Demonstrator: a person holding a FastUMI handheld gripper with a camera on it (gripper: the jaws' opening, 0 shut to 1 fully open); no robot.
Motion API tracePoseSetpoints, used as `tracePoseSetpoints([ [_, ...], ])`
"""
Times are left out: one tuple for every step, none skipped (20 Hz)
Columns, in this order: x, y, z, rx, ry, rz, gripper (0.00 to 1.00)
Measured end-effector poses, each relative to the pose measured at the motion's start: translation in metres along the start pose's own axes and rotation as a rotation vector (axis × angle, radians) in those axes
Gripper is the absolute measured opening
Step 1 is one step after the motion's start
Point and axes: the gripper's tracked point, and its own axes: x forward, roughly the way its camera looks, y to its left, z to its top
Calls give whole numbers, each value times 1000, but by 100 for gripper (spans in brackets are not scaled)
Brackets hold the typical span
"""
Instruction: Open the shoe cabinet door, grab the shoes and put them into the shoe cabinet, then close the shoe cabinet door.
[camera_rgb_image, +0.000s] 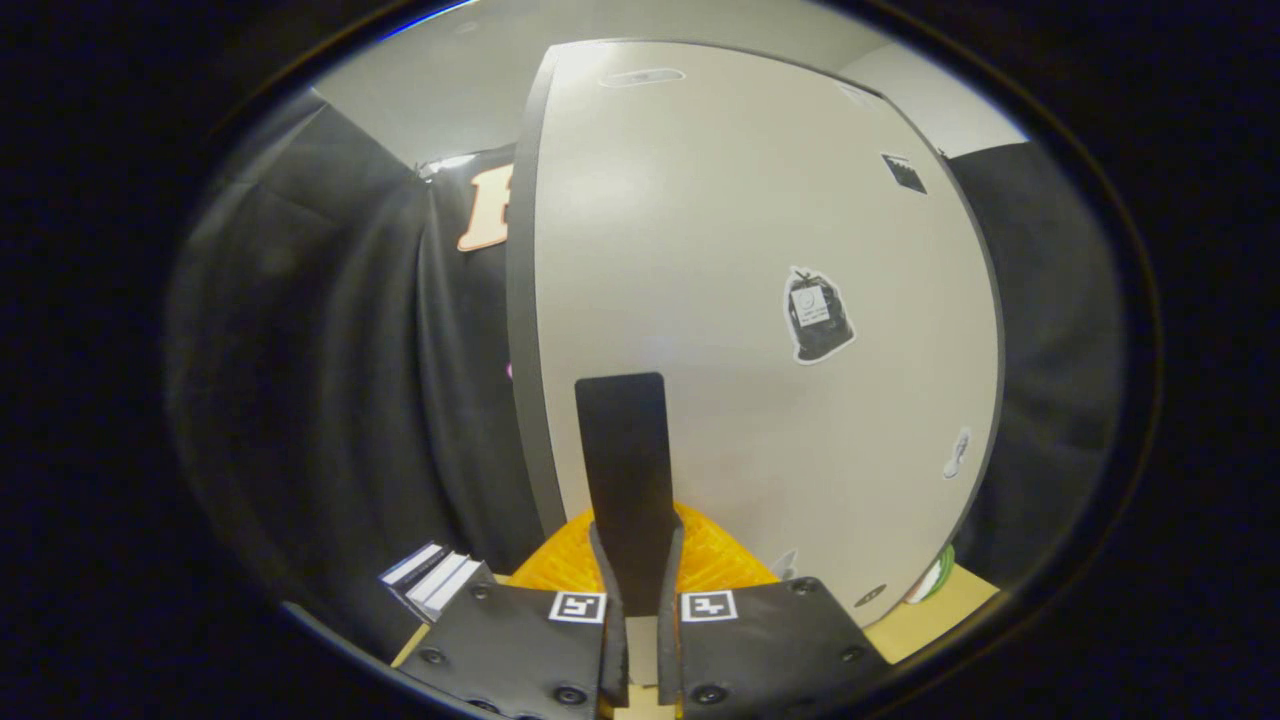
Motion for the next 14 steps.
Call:
tracePoseSetpoints([
  [-6, -1, 0, 2, -2, 1, 13],
  [-14, -2, -1, 1, 0, 2, 13],
  [-22, -3, -3, -1, 3, 3, 13],
  [-32, -4, -3, -1, 2, 6, 13],
  [-37, -7, -2, 4, 4, 9, 13],
  [-43, -9, -2, 9, 3, 13, 13],
  [-53, -12, -2, 12, 7, 19, 13],
  [-63, -16, -2, 14, 13, 25, 13],
  [-73, -21, -3, 16, 15, 30, 13],
  [-84, -29, -2, 16, 16, 35, 13],
  [-91, -34, -2, 14, 18, 40, 13],
  [-99, -39, 0, 12, 20, 47, 13],
  [-106, -45, 2, 9, 24, 55, 13],
  [-114, -51, 2, 6, 26, 65, 13],
])
